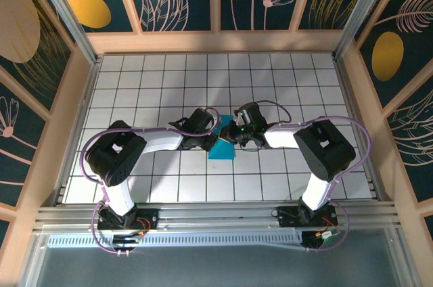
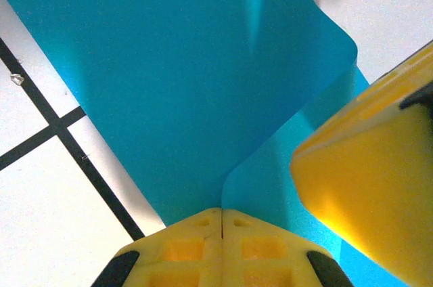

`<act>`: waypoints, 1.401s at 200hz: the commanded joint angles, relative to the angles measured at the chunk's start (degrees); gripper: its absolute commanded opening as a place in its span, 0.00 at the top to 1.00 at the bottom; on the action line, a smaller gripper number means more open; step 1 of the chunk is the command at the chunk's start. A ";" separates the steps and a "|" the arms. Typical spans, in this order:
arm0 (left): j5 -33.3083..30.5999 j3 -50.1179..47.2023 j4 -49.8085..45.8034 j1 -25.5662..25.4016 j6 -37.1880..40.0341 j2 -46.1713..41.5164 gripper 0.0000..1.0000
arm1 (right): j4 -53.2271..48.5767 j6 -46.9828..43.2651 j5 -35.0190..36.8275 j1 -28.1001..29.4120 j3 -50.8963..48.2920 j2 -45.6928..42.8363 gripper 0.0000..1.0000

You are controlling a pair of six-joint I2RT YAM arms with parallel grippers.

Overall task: Fold a paper plane with a square sheet of paper (fold left side to right side)
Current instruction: Fold the triangle a second time at the center of the table.

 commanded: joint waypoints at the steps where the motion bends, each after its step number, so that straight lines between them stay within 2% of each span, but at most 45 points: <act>1: 0.32 -0.09 -0.79 0.33 1.31 1.88 1.00 | 1.51 0.81 0.65 0.58 -0.44 1.17 1.00; 231: 0.24 0.07 -1.05 0.32 1.40 1.77 1.00 | -4.11 -1.74 5.00 0.65 -3.37 3.05 1.00; 255: -0.93 0.48 -1.47 0.32 0.90 0.78 0.96 | -5.12 -2.05 5.31 0.68 -3.57 3.09 1.00; 280: -2.79 1.83 -2.92 0.32 0.36 -1.78 0.85 | -5.78 -2.35 5.31 0.63 -3.88 3.45 1.00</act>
